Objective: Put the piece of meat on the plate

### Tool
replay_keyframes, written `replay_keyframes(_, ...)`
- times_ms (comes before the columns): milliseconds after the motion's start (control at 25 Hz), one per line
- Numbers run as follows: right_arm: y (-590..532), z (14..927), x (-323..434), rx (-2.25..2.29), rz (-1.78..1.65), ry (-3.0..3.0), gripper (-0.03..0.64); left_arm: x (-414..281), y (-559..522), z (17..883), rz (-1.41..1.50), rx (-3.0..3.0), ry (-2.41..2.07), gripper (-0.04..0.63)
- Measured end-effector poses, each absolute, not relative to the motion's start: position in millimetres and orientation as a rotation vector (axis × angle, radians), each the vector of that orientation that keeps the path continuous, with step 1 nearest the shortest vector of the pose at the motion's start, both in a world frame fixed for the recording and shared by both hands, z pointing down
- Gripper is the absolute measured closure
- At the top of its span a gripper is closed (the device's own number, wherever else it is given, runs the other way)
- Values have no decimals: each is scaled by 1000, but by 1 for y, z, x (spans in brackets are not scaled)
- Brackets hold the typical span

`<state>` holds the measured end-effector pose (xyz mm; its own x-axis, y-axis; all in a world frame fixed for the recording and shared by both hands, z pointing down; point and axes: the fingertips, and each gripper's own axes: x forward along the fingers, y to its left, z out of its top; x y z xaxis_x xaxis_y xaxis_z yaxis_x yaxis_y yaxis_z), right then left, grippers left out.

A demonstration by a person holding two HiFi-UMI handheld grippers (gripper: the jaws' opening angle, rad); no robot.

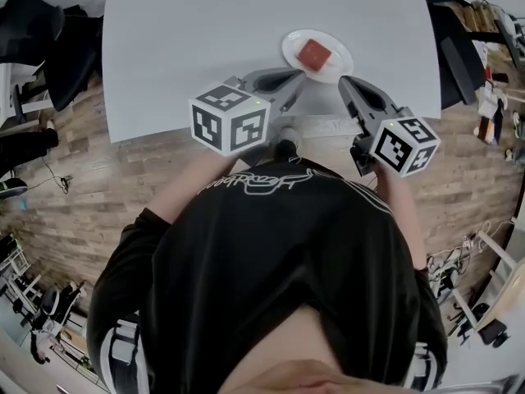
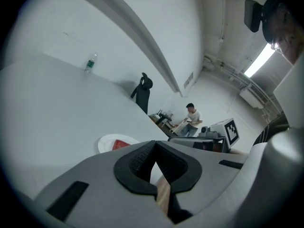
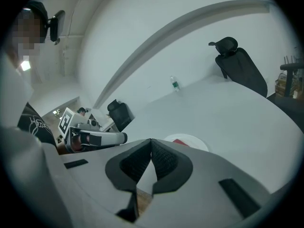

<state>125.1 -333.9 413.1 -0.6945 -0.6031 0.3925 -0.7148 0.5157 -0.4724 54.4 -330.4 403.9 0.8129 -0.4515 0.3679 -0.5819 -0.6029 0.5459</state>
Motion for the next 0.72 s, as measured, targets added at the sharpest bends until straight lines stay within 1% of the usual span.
replay_keyframes(320,-264,383,97,1182,832,-2622,611,36,-262,385,271,2396,-675,588)
replay_keyframes(720,-156,361,48,1262,747,-2662,611,-9,-160,371,271,2456,-614,588)
